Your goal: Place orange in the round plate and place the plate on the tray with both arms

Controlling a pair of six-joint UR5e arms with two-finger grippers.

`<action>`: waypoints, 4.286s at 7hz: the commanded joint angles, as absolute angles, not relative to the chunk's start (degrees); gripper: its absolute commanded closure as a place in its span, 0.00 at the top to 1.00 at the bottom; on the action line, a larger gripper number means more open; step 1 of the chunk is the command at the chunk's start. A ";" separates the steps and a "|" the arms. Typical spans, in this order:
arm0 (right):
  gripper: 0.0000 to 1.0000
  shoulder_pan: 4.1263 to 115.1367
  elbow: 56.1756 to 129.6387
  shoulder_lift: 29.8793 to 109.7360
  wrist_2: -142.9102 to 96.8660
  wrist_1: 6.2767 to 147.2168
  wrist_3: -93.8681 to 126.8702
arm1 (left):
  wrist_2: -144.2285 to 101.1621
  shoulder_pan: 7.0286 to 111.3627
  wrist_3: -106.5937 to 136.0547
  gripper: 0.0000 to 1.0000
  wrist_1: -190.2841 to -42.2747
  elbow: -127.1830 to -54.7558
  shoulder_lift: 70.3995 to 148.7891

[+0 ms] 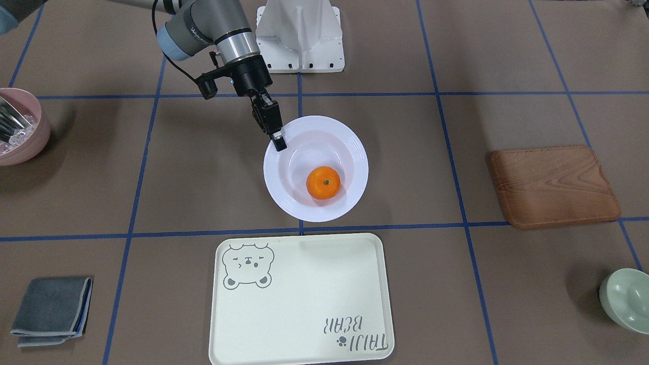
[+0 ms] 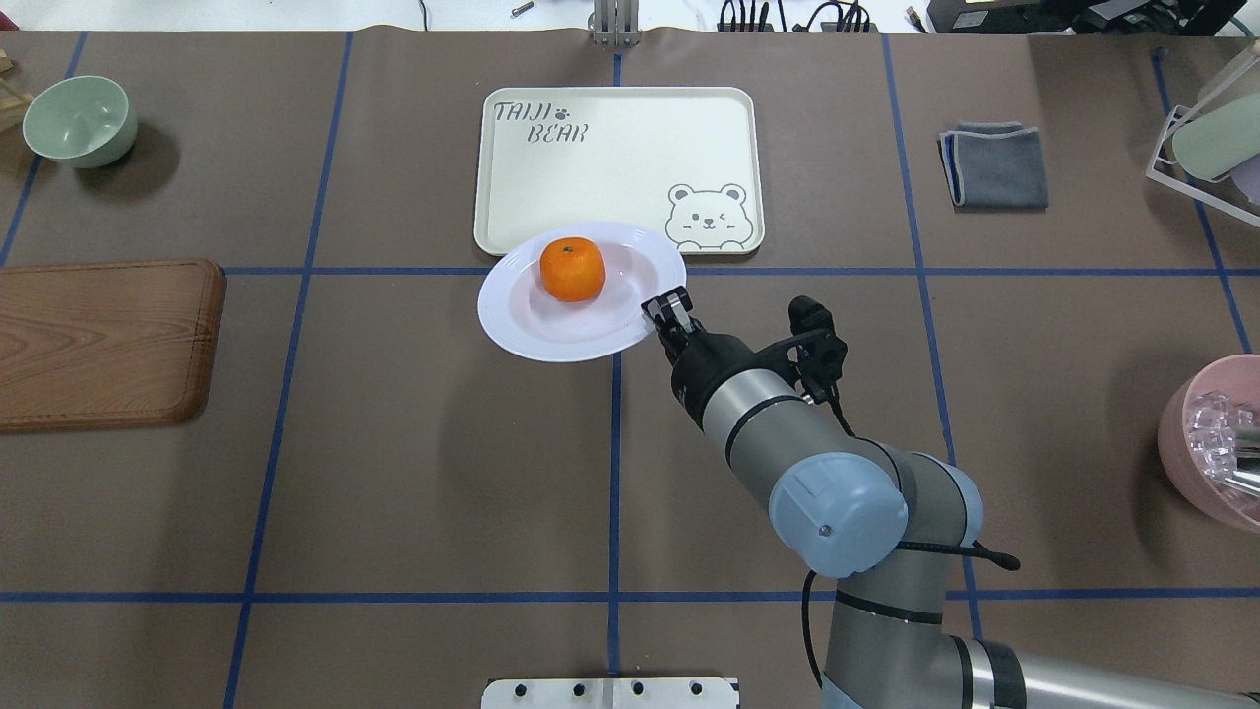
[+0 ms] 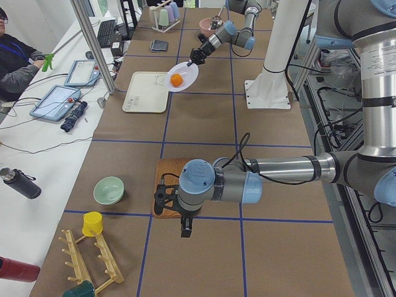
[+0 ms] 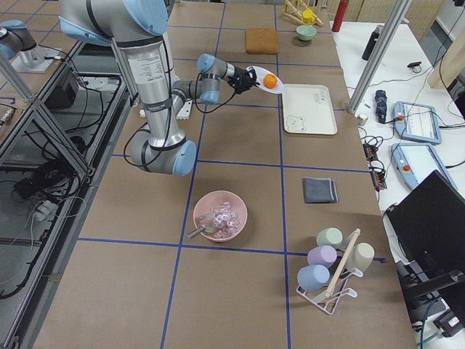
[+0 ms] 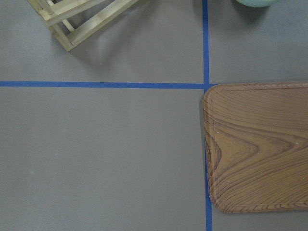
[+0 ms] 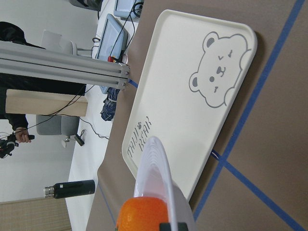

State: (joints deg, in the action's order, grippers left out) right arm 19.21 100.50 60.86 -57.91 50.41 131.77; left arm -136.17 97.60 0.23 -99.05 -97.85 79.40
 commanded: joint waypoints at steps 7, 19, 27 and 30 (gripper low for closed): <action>0.20 31.12 58.81 38.23 -56.60 51.06 146.25 | -136.23 97.38 0.70 0.98 -99.32 -98.26 80.07; 1.00 66.83 97.56 68.42 -125.03 79.89 37.55 | -135.18 92.99 -0.43 0.98 -86.53 -101.32 83.75; 1.00 84.64 97.38 92.72 -128.50 84.46 1.69 | -135.79 92.28 -1.32 0.98 -87.80 -103.27 80.96; 1.00 87.28 97.38 95.09 -129.46 85.34 -2.81 | -135.61 92.37 -1.14 0.98 -87.54 -103.27 80.16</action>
State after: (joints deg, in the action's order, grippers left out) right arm 86.70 97.31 94.31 -129.35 85.09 -1.90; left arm -135.63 92.33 -1.05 -87.45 -103.07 80.58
